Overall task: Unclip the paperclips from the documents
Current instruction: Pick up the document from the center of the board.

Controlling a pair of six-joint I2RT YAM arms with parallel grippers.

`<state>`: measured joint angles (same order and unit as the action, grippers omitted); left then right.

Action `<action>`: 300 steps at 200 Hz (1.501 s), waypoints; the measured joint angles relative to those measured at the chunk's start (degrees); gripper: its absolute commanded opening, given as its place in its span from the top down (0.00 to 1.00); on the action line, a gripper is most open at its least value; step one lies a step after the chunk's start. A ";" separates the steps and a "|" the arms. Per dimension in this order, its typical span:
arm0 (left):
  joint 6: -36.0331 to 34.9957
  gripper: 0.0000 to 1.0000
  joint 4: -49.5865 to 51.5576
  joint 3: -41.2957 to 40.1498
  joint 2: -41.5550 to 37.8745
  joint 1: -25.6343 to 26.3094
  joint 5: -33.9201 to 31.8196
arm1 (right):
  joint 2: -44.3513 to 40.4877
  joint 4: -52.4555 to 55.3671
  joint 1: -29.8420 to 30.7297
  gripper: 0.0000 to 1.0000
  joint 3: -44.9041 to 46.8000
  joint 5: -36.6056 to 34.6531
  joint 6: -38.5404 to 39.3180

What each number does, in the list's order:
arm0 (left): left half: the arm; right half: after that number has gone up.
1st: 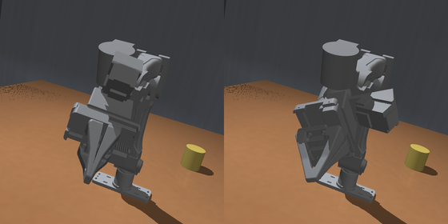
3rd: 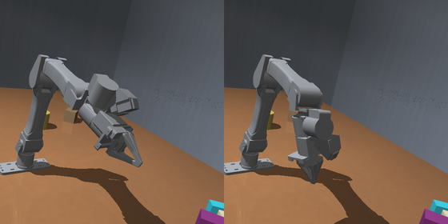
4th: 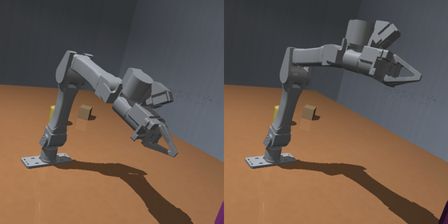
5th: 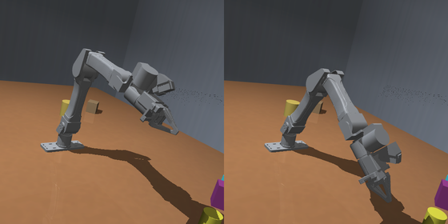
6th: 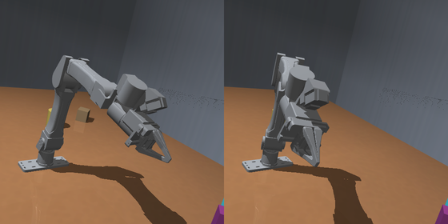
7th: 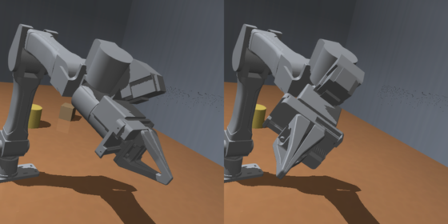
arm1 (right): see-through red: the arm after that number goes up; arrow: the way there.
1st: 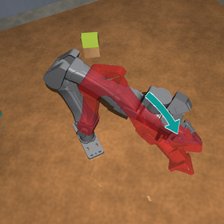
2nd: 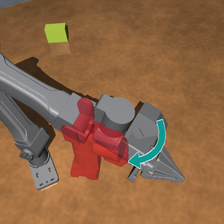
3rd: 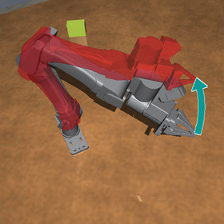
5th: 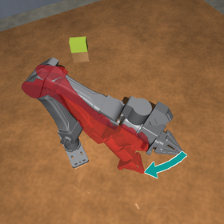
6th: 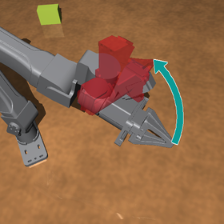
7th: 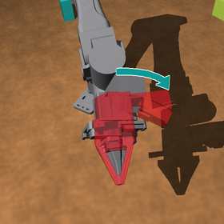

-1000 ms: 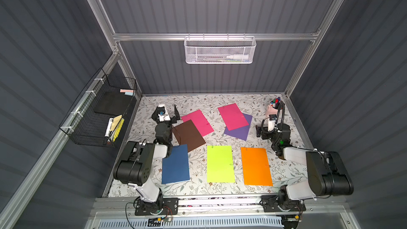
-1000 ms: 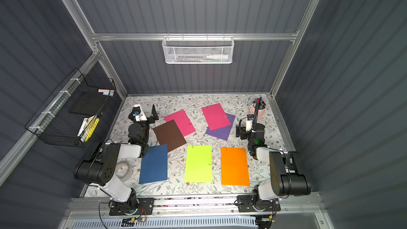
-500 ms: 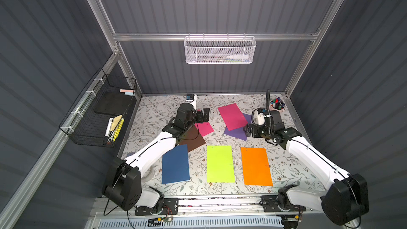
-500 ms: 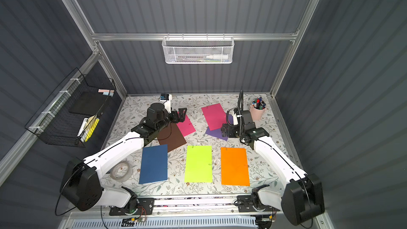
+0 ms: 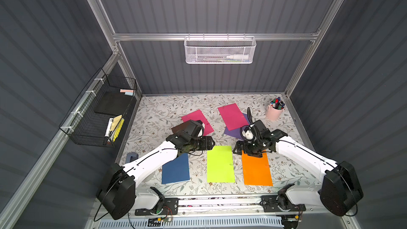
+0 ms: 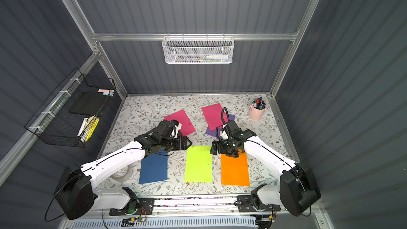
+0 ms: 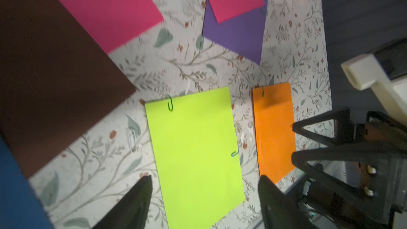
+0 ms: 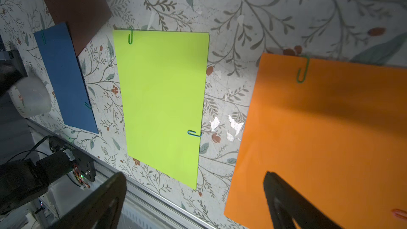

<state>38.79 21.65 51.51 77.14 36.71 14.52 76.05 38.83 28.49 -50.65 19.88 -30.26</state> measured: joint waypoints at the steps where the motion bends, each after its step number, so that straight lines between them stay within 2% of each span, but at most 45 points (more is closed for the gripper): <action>1: -0.02 0.31 0.02 -0.09 0.04 0.00 0.13 | 0.07 -0.04 0.00 0.01 0.00 0.09 -0.11; 22: 0.46 0.33 1.20 -0.63 2.29 0.00 2.36 | 1.81 -1.73 0.20 0.01 -0.02 0.85 -1.07; 61: 0.46 0.39 2.82 0.15 6.51 0.00 1.11 | 7.26 -4.55 0.55 0.03 -0.15 2.23 -1.27; 110: 0.90 0.46 -0.98 0.13 11.21 0.02 -0.61 | 12.70 -7.56 1.09 0.08 -3.30 3.30 -1.29; 153: 0.85 0.53 -4.37 -0.46 14.32 0.57 -0.57 | 15.47 -10.32 1.81 0.16 -4.61 3.50 -3.32; 203: 0.92 0.58 -6.47 -2.32 14.32 0.76 -0.59 | 19.74 -11.58 4.57 0.16 -4.74 3.82 -5.88; 300: 0.90 0.63 -11.41 -1.77 18.99 1.42 -2.10 | 23.08 -11.34 4.61 0.16 -6.56 3.26 -6.23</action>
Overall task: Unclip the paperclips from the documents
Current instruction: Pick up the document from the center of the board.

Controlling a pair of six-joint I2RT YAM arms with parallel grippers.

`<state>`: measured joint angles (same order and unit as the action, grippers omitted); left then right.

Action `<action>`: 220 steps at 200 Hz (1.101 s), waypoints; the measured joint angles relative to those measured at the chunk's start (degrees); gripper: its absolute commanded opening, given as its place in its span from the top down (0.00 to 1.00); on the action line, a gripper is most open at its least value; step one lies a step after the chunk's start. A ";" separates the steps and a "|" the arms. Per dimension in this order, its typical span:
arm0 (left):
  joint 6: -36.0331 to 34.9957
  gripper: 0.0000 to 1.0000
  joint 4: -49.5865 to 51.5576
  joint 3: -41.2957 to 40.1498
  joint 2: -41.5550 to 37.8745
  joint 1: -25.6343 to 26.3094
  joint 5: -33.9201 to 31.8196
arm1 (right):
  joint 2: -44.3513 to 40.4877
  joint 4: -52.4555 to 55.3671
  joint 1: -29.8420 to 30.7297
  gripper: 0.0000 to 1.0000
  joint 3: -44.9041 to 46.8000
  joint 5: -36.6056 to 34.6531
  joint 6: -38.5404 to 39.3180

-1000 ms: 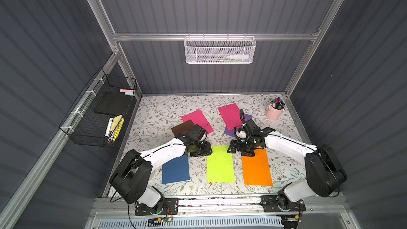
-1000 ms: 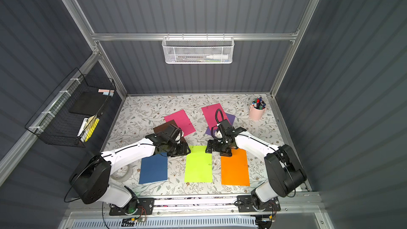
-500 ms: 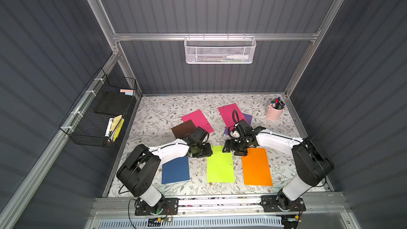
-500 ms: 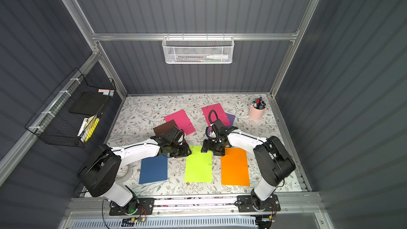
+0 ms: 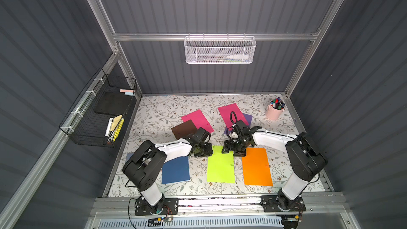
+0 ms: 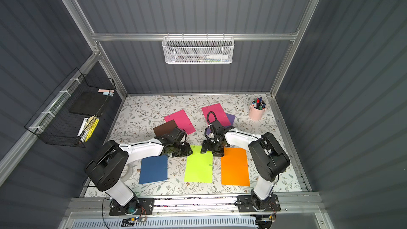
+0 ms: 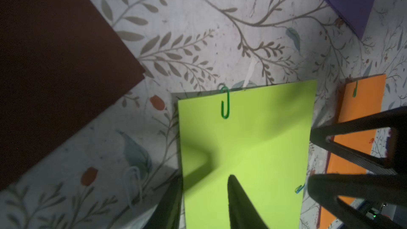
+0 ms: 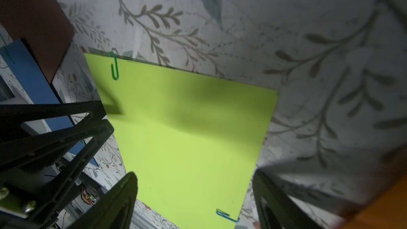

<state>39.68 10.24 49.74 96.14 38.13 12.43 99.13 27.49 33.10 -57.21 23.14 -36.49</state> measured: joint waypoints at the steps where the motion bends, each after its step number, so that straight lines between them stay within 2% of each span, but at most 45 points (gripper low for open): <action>1: 0.00 0.63 -0.02 0.00 0.04 -0.02 0.00 | 0.02 0.00 0.00 0.16 -0.02 0.00 0.00; 129: 0.00 0.67 -4.87 -1.73 0.20 0.59 0.00 | 3.48 -2.71 1.01 0.15 -3.04 3.72 -0.98; 167: 0.00 0.67 -6.21 -2.27 0.17 0.66 0.22 | 4.55 -4.42 1.18 0.25 -3.37 5.33 -0.48; 200: 0.00 0.67 -6.45 -2.34 0.17 0.72 0.22 | 5.33 -5.60 1.51 0.45 -3.54 5.86 -0.39; 220: -0.02 0.67 -6.45 -2.34 0.17 0.72 0.22 | 5.29 -6.27 1.57 0.61 -3.56 6.10 -0.33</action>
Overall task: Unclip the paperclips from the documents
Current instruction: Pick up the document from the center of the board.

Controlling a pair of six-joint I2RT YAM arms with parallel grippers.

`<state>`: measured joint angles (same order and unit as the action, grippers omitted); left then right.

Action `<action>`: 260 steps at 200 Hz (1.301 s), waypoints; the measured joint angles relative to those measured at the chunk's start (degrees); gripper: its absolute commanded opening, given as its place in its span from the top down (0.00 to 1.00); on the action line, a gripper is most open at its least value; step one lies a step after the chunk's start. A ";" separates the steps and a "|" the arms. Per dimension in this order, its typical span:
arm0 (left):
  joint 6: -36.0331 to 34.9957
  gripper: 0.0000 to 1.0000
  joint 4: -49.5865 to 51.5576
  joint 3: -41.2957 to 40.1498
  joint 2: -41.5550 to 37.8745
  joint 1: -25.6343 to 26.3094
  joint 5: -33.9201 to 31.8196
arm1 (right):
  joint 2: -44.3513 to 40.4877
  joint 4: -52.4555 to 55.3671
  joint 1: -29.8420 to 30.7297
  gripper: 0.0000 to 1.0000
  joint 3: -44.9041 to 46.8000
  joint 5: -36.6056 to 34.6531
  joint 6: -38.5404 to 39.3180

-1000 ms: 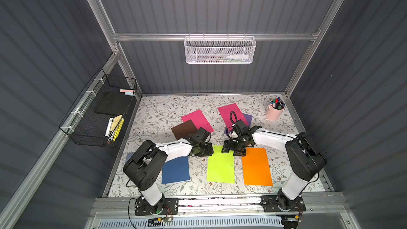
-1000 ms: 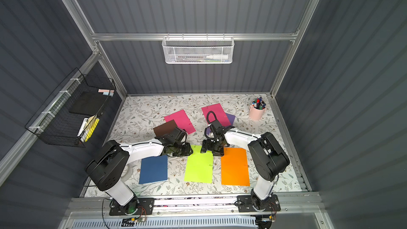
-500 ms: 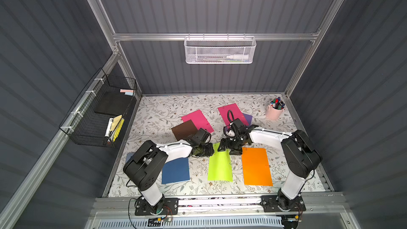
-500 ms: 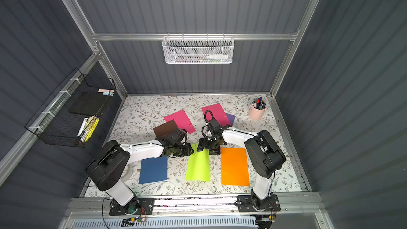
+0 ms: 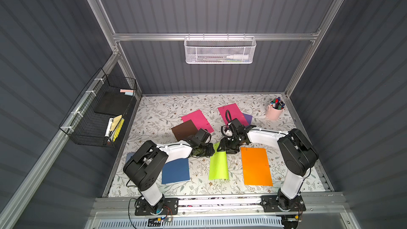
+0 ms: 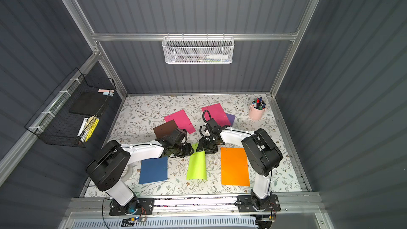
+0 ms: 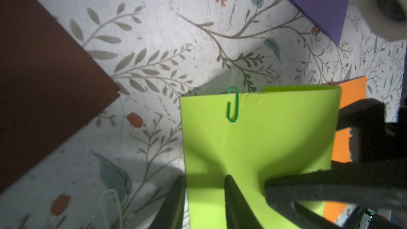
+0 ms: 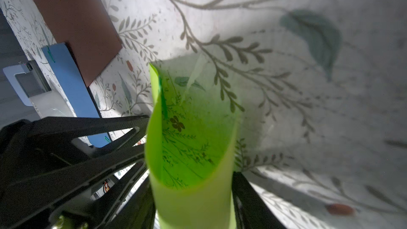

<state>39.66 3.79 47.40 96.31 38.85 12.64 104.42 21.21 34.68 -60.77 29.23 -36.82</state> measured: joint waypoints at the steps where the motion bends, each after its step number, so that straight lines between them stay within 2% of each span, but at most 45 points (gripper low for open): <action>1: 0.02 0.67 0.02 0.00 0.00 0.00 0.00 | 0.00 -0.04 0.00 0.61 0.00 0.02 -0.17; 10: 0.02 0.67 0.02 0.00 0.00 0.00 -0.02 | -0.02 -0.33 0.04 0.63 0.02 -0.04 -0.59; 27: 0.02 0.64 0.00 0.00 -0.02 0.00 0.02 | -0.17 -0.63 0.02 0.74 0.02 0.00 -0.09; 35: 0.02 0.61 0.02 0.00 -0.04 0.02 0.13 | -0.33 -0.76 0.04 0.77 0.04 0.00 -0.26; 83: 0.11 0.28 4.17 0.48 -2.75 0.13 1.25 | -2.40 -1.01 -0.24 0.79 0.11 0.85 1.14; 117: 0.96 0.16 6.27 2.01 -9.31 0.07 1.49 | -6.23 0.15 -2.21 0.79 0.11 3.74 4.11; 138: 1.16 0.11 2.97 2.49 -14.67 -1.31 3.13 | -9.42 2.05 -4.57 0.79 -0.46 6.05 6.64; 178: 0.44 0.10 -11.43 -1.49 -20.92 -8.44 13.55 | -14.16 5.20 -9.53 0.79 -3.06 12.33 10.19; 216: -4.35 0.16 -18.73 -1.38 -15.93 -10.16 22.51 | -17.25 6.69 -10.80 0.79 -6.05 17.81 13.16; 260: -5.68 0.24 -24.22 0.52 -11.04 -11.67 29.97 | -17.70 6.67 -10.75 0.79 -7.48 20.55 14.34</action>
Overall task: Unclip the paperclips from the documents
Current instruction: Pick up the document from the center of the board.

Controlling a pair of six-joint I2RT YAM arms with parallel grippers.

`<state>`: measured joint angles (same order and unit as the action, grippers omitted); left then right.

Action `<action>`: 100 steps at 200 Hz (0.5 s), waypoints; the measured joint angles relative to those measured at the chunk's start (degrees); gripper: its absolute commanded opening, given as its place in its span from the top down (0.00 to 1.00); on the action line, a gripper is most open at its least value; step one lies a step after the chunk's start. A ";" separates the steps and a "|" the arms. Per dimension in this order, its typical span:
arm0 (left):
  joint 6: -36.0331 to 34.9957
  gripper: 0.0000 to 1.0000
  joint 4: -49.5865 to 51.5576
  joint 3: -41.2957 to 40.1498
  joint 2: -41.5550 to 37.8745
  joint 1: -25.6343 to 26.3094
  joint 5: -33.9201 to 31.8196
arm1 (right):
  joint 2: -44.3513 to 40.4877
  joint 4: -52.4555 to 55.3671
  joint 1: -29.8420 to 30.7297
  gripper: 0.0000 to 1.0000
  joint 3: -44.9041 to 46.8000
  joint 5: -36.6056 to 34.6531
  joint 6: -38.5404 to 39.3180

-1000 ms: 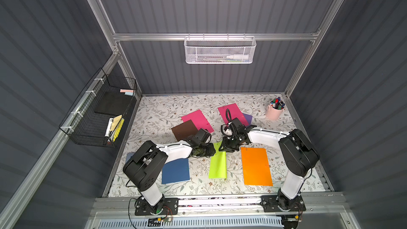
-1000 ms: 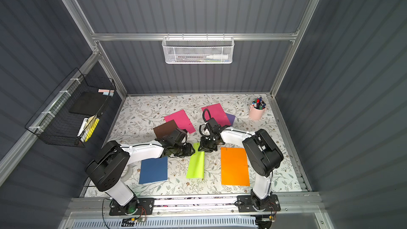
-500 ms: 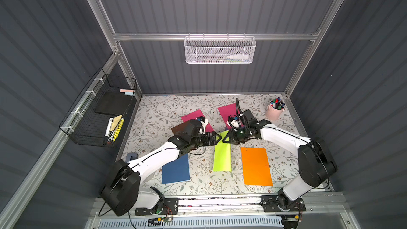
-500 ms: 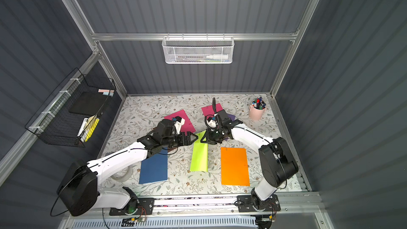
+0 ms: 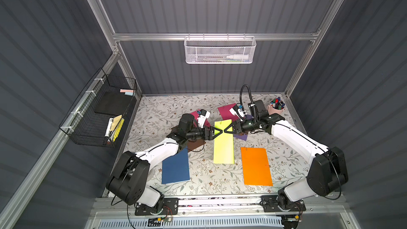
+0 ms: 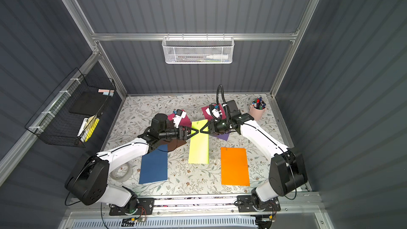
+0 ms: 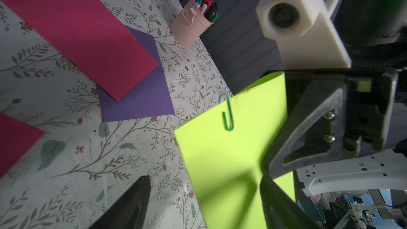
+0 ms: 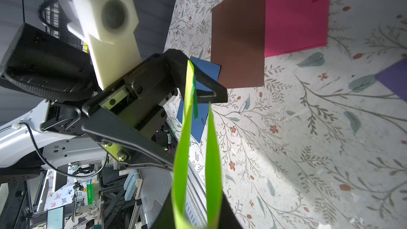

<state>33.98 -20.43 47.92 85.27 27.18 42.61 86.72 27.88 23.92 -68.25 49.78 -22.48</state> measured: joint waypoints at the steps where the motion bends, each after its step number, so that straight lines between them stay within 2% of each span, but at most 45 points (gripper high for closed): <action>1: 0.00 0.24 -0.17 0.00 0.00 -0.04 0.13 | 0.00 -0.02 0.00 0.79 0.00 0.00 0.00; 51: 2.03 0.50 -9.03 0.00 0.85 -0.87 7.76 | 1.14 -3.02 0.00 0.79 0.11 0.35 -0.28; 100: 2.97 0.66 -10.51 0.00 1.64 -0.87 9.94 | 2.60 -6.73 0.00 0.79 1.51 0.39 -1.49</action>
<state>36.95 -30.94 47.92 86.91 26.30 52.56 89.32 21.15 23.92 -66.74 50.17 -23.97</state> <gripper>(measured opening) 0.377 0.209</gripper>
